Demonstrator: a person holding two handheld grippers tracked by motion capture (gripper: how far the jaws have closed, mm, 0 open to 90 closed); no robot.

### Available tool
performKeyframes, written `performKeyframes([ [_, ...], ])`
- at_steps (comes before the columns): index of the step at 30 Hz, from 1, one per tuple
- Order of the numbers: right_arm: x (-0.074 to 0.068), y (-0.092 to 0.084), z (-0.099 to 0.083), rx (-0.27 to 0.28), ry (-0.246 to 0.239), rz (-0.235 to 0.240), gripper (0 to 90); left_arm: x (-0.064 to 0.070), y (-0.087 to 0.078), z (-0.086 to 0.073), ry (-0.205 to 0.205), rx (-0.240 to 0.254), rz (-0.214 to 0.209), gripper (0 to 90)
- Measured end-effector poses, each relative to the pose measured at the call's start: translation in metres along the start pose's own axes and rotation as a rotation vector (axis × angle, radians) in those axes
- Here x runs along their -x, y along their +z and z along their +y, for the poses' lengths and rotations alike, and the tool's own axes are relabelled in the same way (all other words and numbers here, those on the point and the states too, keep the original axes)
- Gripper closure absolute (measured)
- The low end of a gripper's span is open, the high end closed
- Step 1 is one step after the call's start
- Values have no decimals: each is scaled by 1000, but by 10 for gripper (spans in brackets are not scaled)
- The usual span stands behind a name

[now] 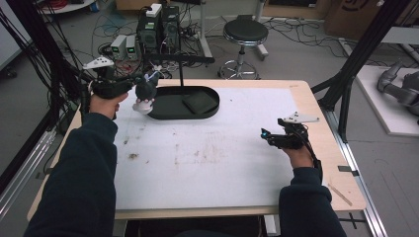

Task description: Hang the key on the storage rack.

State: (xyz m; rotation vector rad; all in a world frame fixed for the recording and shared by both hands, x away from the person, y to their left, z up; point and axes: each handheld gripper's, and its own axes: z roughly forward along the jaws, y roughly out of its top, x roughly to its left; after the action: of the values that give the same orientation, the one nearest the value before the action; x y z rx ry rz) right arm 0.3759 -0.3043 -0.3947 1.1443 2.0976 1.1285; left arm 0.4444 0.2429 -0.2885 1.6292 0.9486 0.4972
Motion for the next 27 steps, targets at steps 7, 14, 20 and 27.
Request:
performKeyframes([
  [7, 1, 0, -1, -4, 6, 3, 209, -16, 12, 7, -29, 4, 33, 819],
  [14, 2, 2, -1, -3, 4, 13, 209, -29, 20, 12, -41, -14, 66, 818],
  [20, 2, 2, -1, -6, 4, 21, 209, -36, 30, 18, -50, -26, 101, 818],
  [27, 2, 3, -2, -12, 3, 30, 209, -43, 35, 22, -71, -20, 140, 818],
])
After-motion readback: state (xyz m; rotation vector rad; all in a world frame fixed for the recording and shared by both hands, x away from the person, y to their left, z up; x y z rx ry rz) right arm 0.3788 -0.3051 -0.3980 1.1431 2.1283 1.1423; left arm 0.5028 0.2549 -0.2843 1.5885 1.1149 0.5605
